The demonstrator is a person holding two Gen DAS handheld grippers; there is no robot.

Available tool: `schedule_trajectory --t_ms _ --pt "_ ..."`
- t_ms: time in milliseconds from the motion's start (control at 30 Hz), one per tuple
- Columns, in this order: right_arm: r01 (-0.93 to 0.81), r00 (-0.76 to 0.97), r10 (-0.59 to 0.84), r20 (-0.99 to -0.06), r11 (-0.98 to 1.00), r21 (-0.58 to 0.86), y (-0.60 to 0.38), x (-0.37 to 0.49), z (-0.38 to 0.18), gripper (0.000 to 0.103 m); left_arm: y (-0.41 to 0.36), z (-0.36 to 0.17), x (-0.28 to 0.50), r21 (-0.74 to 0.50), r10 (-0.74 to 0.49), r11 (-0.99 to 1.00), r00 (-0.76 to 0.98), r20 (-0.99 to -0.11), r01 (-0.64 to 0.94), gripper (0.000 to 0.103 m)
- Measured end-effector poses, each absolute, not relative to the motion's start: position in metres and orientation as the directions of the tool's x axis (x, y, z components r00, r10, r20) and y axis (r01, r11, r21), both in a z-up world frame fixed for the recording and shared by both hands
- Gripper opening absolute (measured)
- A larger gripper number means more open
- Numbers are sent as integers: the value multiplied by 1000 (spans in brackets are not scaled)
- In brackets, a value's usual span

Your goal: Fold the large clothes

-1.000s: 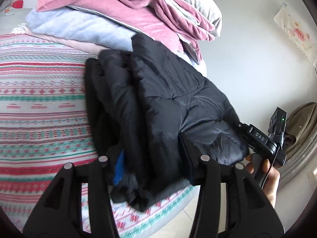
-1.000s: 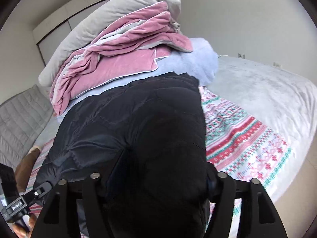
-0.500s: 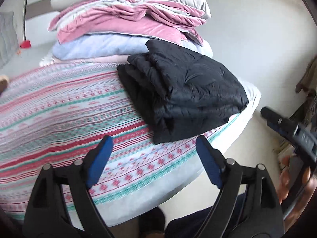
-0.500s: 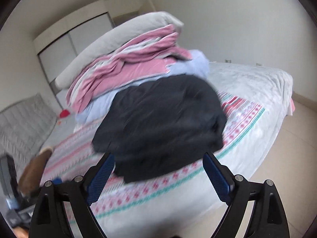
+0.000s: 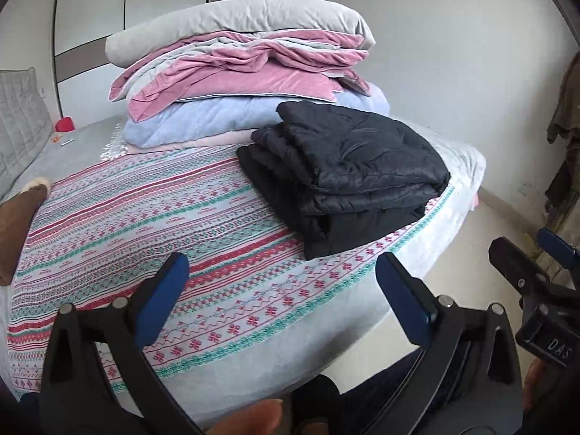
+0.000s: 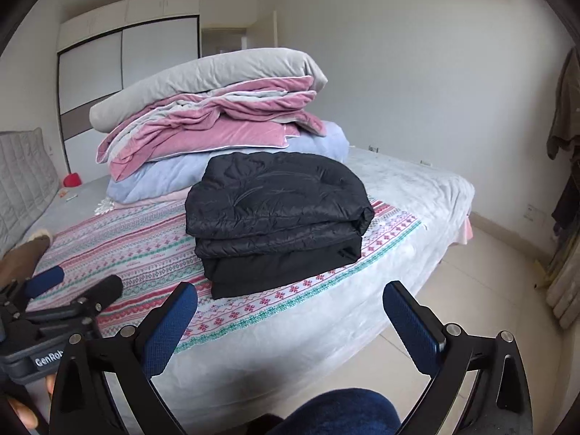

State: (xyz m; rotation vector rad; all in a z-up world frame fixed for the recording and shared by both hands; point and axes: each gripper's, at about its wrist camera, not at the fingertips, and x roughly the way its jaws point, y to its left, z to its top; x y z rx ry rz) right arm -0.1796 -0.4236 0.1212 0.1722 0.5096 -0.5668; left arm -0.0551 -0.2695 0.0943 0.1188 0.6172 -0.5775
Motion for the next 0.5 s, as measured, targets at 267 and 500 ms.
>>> schedule_trajectory --t_ms 267,500 --pt "598 689 -505 -521 802 13 -425 -186 124 103 -269 96 -56 -65 -466 843 664 -585 534 102" --pt "606 675 -519 -524 795 -6 -422 -184 123 103 -272 95 -59 -58 -475 830 650 -593 554 102"
